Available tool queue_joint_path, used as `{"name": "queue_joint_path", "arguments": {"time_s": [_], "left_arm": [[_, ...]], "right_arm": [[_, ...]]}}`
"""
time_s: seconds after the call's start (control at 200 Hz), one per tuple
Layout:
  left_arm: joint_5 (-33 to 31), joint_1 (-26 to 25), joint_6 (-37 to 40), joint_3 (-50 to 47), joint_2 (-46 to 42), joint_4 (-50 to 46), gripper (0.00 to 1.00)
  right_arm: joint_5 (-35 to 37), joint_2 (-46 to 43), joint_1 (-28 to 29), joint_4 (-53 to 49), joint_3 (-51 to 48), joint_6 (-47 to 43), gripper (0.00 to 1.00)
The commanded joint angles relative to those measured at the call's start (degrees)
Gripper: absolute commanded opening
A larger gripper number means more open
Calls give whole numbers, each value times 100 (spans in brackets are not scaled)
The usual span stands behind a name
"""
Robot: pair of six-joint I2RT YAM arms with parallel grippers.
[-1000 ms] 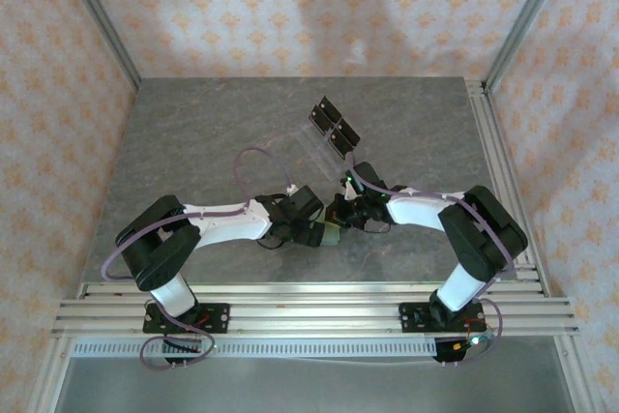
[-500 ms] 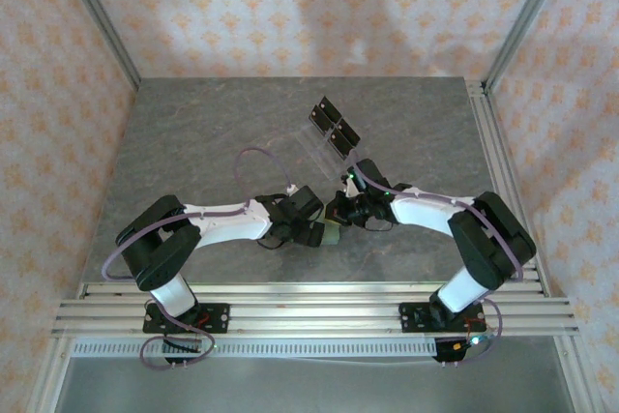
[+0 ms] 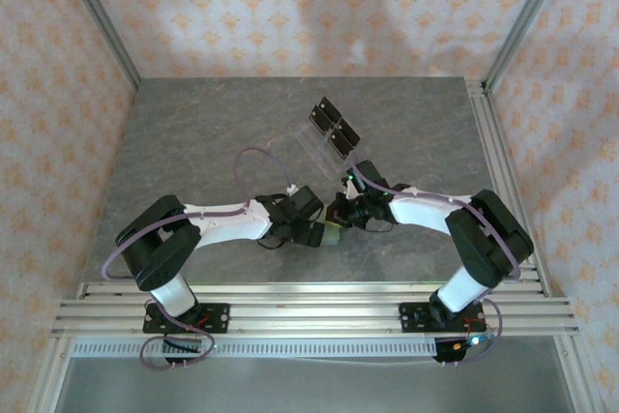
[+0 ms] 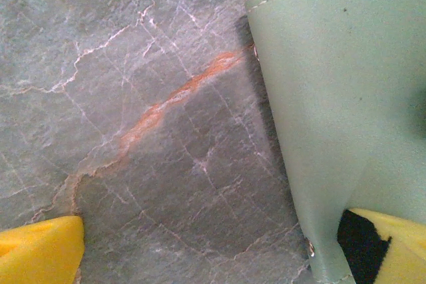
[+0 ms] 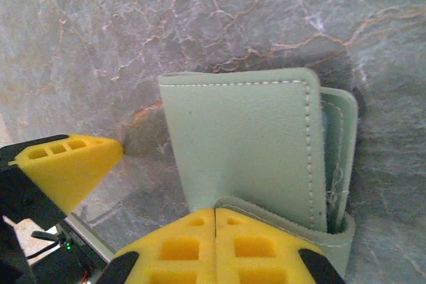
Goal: Put the credit cards into the card holder
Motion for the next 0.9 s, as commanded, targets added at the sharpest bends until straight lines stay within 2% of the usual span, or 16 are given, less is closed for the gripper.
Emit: {"name": "queue_joint_path", "arguments": {"time_s": [0.0, 0.896], "left_arm": [[347, -152, -66, -64, 314, 56, 100], [369, -148, -66, -97, 292, 64, 100]], "right_arm": [[145, 91, -23, 34, -97, -68, 0], [585, 586, -228, 94, -545, -89, 0]]}}
